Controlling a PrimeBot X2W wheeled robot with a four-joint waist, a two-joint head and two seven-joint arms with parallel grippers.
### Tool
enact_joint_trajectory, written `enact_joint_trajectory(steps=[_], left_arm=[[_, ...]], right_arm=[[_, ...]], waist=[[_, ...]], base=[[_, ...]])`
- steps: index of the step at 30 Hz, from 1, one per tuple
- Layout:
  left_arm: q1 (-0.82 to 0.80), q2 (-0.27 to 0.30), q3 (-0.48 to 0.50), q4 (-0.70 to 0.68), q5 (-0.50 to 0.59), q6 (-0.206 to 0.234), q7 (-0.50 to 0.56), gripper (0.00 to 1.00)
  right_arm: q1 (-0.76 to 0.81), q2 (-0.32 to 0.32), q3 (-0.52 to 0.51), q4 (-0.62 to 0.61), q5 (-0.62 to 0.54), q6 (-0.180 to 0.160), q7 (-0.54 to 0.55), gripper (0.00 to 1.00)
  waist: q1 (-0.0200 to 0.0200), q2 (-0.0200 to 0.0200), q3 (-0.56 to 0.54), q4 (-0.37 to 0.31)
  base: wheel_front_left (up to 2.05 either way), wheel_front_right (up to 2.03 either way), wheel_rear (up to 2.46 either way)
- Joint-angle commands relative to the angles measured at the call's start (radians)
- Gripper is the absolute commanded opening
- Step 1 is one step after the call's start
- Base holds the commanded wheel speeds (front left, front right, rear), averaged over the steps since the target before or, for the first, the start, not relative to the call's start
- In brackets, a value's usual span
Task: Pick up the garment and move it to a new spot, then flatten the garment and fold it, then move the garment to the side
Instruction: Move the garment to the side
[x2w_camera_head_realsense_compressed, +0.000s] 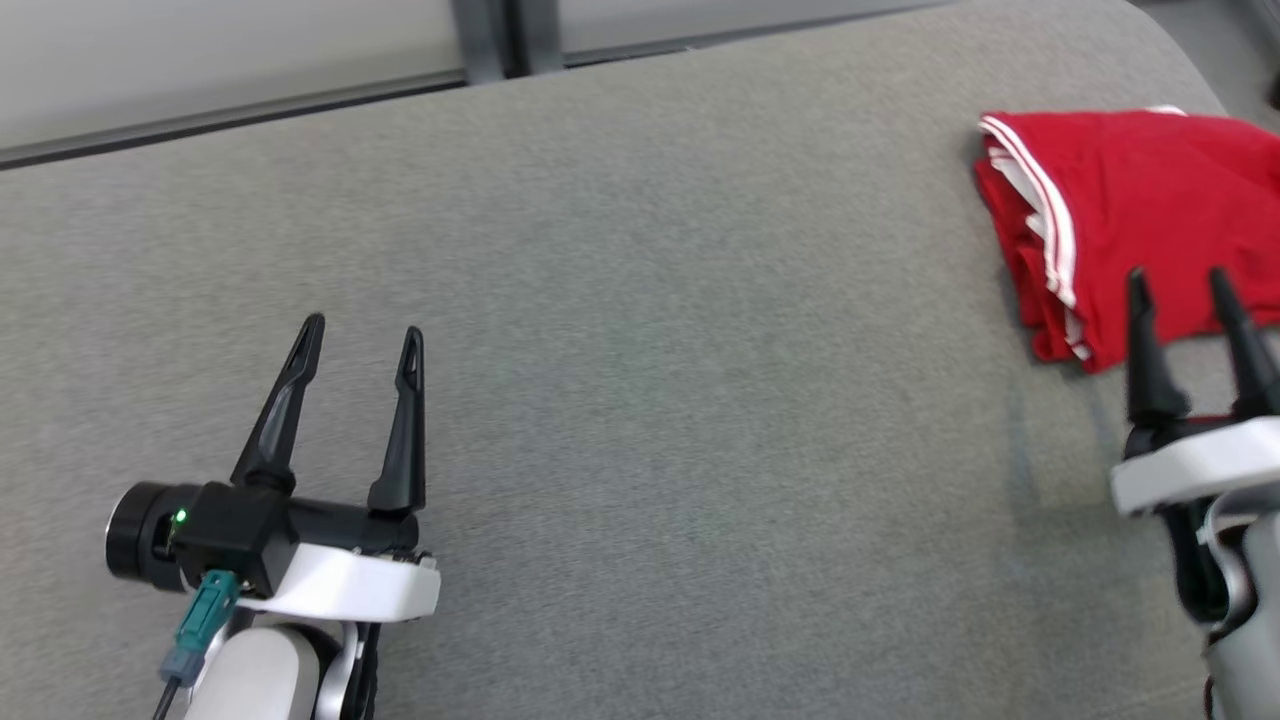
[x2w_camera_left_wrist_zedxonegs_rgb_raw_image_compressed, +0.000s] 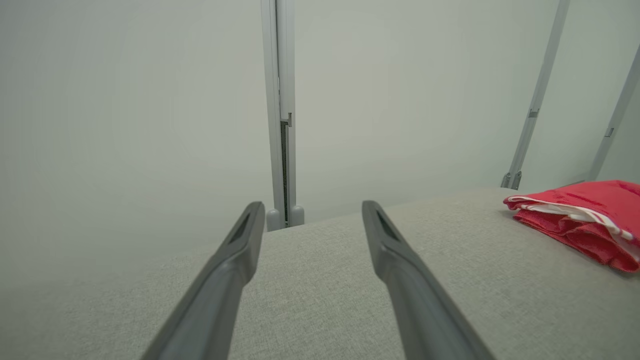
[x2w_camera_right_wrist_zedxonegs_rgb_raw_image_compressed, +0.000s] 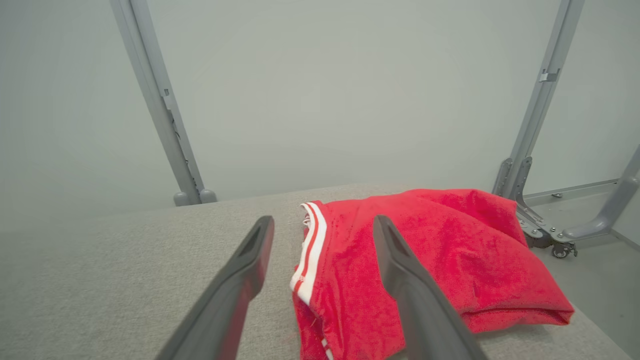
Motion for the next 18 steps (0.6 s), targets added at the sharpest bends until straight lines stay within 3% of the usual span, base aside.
enact_joint_trajectory(steps=[1,10,18], left_arm=[[0.017,0.000,0.009,0.006,-0.009,0.010,-0.004,1.00],[0.100,-0.011,0.035,0.055,-0.042,0.036,-0.016,1.00],[0.182,-0.008,0.041,0.058,-0.063,0.045,-0.004,1.00]], right_arm=[[0.032,0.010,-0.006,-0.029,-0.020,-0.001,0.011,1.00],[0.208,0.119,-0.045,-0.256,-0.109,-0.001,0.114,1.00],[0.322,0.173,-0.067,-0.360,-0.162,-0.001,0.177,1.00]], waist=[[0.0000,0.0000,-0.040,0.047],[0.0000,0.0000,-0.113,0.190],[0.0000,0.0000,-0.178,0.245]], base=[[0.00,0.00,0.00],[0.00,0.00,0.00],[0.00,0.00,0.00]])
